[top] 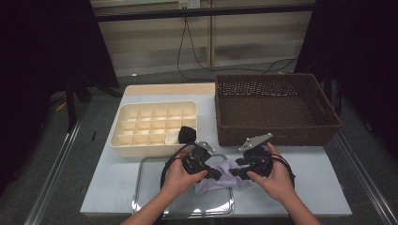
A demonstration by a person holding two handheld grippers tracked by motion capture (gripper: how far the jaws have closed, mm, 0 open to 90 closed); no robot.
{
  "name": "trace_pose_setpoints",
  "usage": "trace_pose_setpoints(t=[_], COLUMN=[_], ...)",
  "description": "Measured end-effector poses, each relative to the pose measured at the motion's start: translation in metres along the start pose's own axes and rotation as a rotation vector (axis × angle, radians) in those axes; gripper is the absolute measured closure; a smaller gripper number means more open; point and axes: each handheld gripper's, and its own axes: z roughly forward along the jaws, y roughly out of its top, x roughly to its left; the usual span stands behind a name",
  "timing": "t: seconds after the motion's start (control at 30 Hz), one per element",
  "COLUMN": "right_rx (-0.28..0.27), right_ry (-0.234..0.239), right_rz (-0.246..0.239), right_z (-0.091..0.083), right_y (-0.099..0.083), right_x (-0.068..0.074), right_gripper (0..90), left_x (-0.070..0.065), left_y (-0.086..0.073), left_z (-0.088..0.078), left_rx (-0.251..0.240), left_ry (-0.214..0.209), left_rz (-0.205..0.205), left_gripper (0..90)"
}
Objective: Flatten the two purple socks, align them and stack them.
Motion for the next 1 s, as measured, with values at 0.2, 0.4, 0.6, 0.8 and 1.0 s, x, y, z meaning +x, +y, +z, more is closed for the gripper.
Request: trace_pose_setpoints(t=[0.2,0.4,0.6,0.8,1.0], right_rx=[0.083,0.095,0.061,0.028,0.034], right_ry=[-0.020,-0.010,0.002,0.017,-0.003], right_rz=[-0.007,-0.035,-0.025,-0.010,-0.005], right_z=[0.019,0.023,0.016,0.008,0.008], right_y=[-0.009,-0.011,-0.012,-0.013,-0.014], right_x=[-0.005,-0.004,-0.009,-0.014,-0.017], right_gripper=[56.9,81.6,83.0,82.4,82.1], left_x=[0.001,0.007,0.010,0.016,0.014], left_y=[0.000,-0.001,-0.009,-0.012,-0.013], left_z=[-0.003,-0.015,-0.020,-0.016,-0.013], left_rx=[-0.017,-0.065,-0.029,0.029,-0.010], left_ry=[-0.002,0.023,0.052,0.065,0.081], left_rz=[0.006,0.007,0.003,0.020,0.005], left_gripper=[74.5,57.6,55.2,57.8,66.2])
